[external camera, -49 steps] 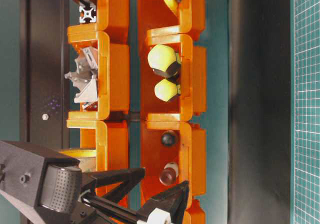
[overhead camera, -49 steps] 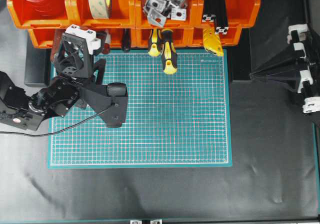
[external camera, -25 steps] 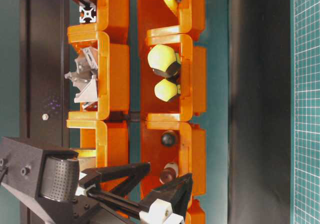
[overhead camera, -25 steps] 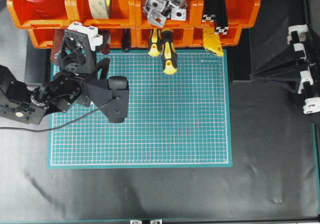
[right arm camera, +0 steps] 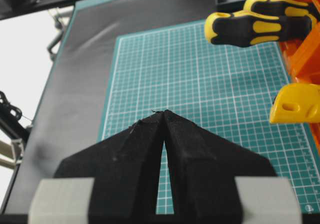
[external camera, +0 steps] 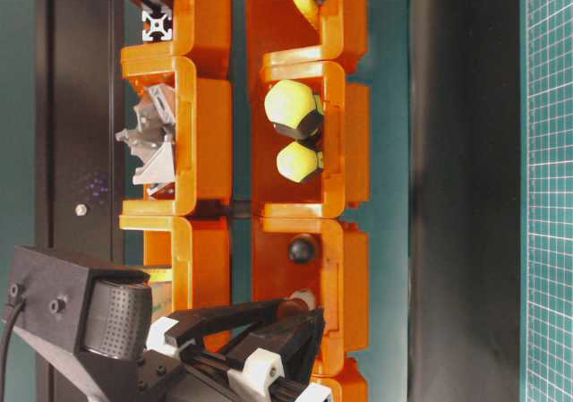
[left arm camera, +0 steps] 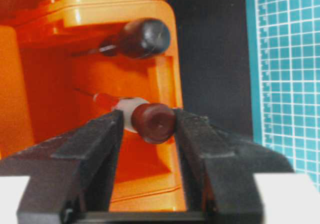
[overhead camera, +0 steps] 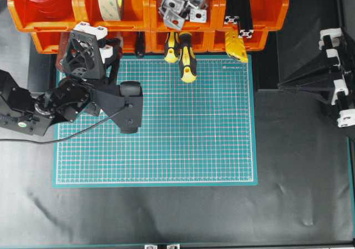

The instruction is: Pick red screwdriver from container rack with left arm.

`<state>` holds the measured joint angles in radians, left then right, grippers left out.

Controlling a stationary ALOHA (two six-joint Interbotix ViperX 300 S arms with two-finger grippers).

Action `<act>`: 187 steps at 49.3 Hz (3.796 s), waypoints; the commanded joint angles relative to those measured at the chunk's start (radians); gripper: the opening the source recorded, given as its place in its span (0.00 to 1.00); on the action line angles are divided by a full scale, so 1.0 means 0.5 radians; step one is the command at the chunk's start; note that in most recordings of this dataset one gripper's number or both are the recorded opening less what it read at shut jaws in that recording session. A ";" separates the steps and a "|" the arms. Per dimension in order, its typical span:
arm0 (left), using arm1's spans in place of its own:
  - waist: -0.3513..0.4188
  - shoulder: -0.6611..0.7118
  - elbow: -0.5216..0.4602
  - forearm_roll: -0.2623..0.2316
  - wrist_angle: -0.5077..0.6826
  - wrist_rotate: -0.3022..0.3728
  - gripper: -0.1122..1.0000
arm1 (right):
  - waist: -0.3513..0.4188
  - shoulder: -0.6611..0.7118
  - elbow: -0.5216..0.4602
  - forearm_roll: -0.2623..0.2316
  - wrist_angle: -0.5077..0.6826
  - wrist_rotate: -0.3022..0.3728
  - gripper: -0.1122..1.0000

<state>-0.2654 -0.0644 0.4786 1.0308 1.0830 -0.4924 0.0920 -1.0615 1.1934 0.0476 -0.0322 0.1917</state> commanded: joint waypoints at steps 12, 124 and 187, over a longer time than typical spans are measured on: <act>-0.181 0.015 -0.215 0.006 0.135 0.006 0.39 | 0.006 0.003 -0.028 -0.006 0.000 0.003 0.10; -0.399 0.282 -0.276 0.006 -0.727 0.368 0.33 | -0.018 -0.230 -0.040 0.107 -0.049 0.172 0.10; -0.525 -0.936 0.500 0.003 -0.936 -1.172 0.83 | -0.018 -0.245 -0.043 0.101 -0.006 0.156 0.10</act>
<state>-0.5262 -0.4571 0.7010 1.0308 0.6366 -1.0753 0.0844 -1.1904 1.1934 0.0997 -0.0291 0.2715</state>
